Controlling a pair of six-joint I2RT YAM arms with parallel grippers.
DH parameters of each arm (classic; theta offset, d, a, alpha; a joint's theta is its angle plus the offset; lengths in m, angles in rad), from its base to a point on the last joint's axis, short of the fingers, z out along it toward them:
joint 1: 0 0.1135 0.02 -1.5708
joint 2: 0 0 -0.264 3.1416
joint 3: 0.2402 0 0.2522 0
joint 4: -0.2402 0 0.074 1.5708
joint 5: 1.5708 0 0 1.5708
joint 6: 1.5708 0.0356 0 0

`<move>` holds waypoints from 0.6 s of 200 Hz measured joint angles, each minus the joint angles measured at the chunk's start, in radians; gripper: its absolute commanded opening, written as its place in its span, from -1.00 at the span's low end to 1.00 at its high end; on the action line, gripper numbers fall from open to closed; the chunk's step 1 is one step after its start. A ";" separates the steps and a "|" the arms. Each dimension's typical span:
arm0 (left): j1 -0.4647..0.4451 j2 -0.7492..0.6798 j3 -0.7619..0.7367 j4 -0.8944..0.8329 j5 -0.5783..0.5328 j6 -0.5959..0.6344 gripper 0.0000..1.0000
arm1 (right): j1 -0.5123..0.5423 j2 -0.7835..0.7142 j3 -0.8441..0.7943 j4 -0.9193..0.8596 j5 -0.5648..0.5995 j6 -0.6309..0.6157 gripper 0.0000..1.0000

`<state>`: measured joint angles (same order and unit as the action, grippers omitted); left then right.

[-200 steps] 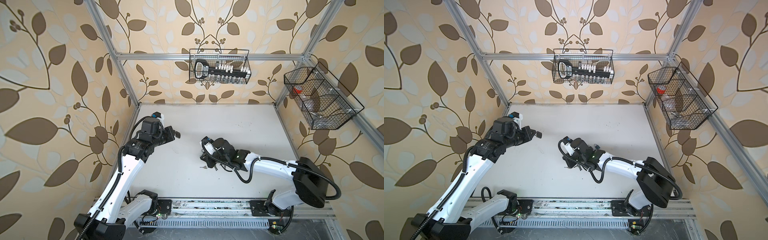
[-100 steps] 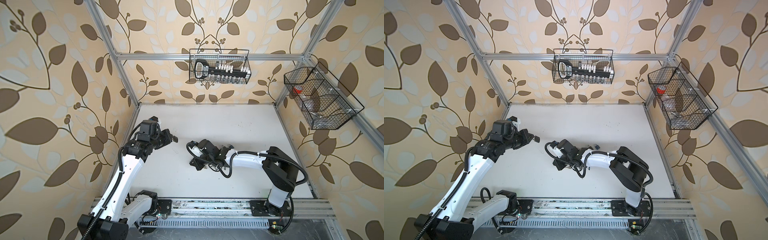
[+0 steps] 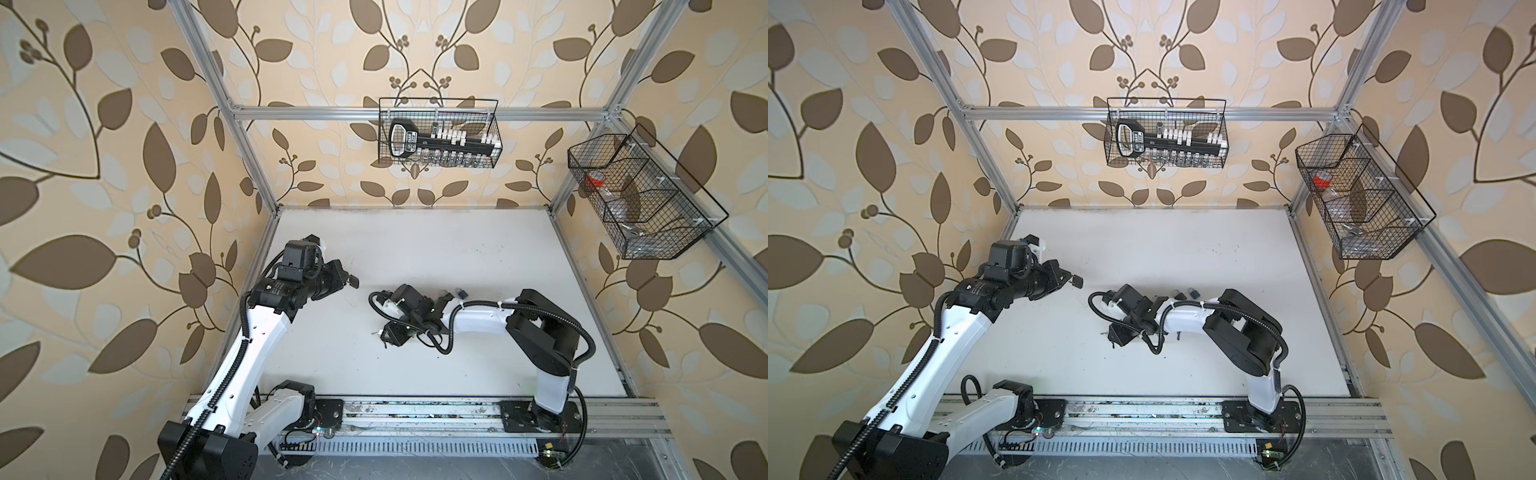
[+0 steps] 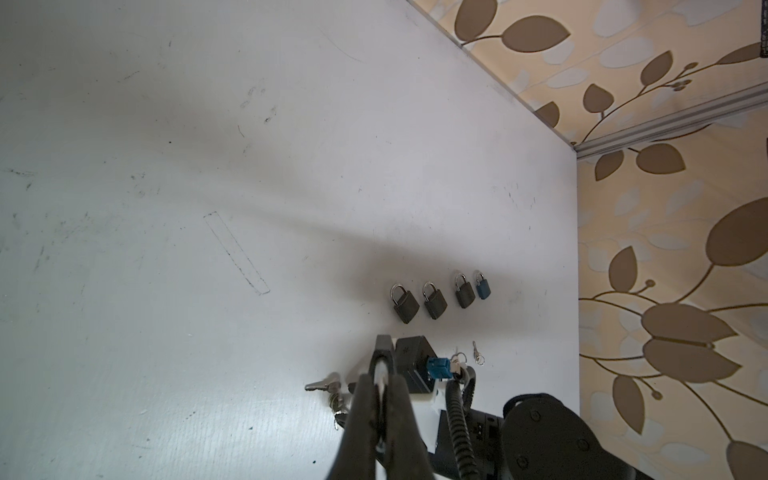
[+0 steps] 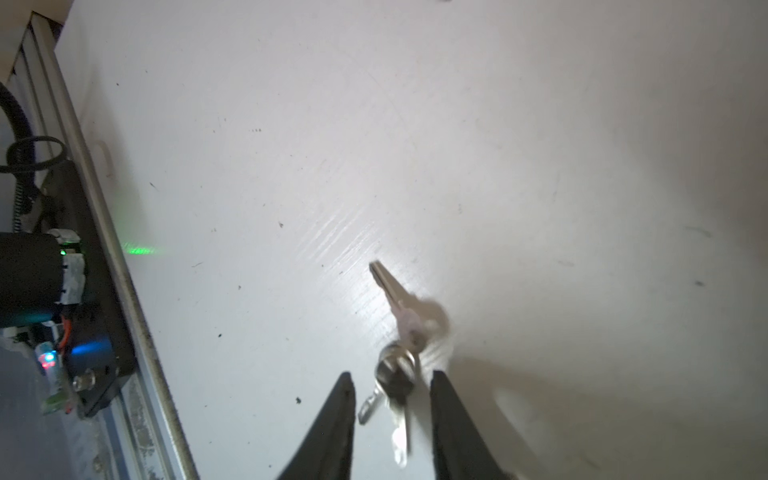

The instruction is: Lock with the key

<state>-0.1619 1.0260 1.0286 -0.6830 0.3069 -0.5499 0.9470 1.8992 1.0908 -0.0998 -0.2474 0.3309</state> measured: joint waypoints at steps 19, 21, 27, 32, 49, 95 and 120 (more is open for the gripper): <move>0.000 0.001 0.000 0.001 0.009 0.000 -1.00 | 0.000 -0.049 -0.012 -0.011 0.050 -0.014 -0.13; 0.000 0.002 0.000 0.002 0.011 0.000 -1.00 | 0.000 -0.056 -0.015 -0.010 0.058 -0.013 -0.12; 0.000 0.003 0.000 0.006 0.023 0.001 -1.00 | 0.000 -0.089 -0.026 -0.010 0.079 -0.019 -0.09; 0.000 0.005 0.000 0.011 0.036 0.002 -1.00 | 0.000 -0.120 -0.040 -0.006 0.099 -0.026 -0.06; 0.002 0.024 -0.001 0.043 0.108 0.005 -1.00 | 0.000 -0.258 -0.106 0.029 0.151 -0.060 0.04; -0.034 0.109 -0.002 0.119 0.276 0.018 -1.00 | 0.000 -0.524 -0.217 0.173 0.196 -0.226 0.33; -0.098 0.135 -0.002 0.143 0.328 0.033 -1.00 | 0.000 -0.532 -0.216 0.207 0.207 -0.311 0.42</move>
<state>-0.2604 1.1614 1.0271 -0.5400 0.6346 -0.5171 0.9470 1.3670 0.8753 0.1070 -0.0406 0.0204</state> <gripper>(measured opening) 0.049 0.691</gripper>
